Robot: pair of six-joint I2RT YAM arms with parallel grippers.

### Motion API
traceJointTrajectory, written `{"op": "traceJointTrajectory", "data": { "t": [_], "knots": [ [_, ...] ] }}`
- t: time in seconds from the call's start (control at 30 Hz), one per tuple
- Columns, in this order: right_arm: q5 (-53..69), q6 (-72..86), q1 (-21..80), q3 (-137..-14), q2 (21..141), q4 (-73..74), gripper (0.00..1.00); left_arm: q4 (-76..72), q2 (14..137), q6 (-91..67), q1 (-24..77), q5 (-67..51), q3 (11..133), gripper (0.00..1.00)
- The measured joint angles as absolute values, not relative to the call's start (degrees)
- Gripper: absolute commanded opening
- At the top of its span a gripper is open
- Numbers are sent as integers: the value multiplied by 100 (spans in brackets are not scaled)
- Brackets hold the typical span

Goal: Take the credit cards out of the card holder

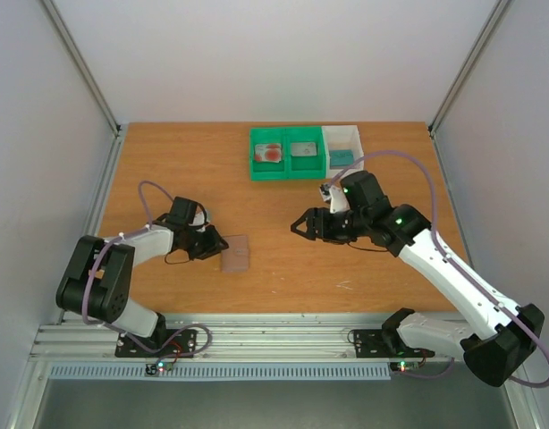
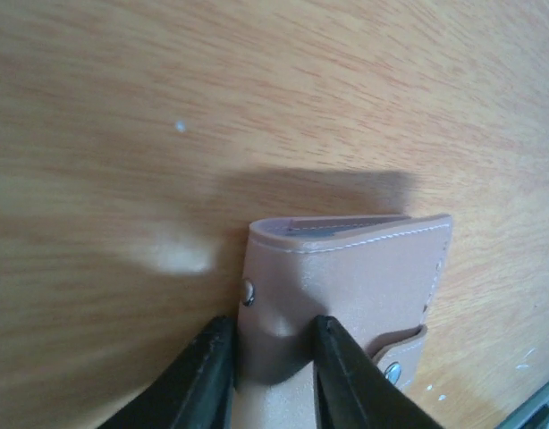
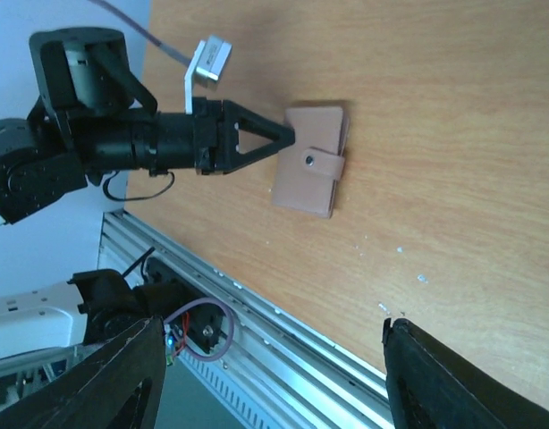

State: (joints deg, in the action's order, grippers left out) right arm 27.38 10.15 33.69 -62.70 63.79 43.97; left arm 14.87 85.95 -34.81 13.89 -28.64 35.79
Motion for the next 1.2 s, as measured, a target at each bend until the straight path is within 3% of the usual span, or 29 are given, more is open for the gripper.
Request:
{"op": "traceJointTrajectory", "data": {
  "t": [0.17,0.4,0.83,1.2],
  "knots": [
    [2552,1120,3787,-6270,6694,4259,57,1275,8689,-3564,1385,-3181,3570,1],
    [2196,1258,4370,-6270,7463,4042,45,1083,8001,-3983,1525,-3439,3197,0],
    [1824,1605,5050,-6355,9428,3291,46,1267,7120,-4442,2231,-3286,3100,0],
    [1944,1887,5144,-6637,10193,2976,50,1299,7122,-4633,2403,-3216,3059,0]
  ]
}}
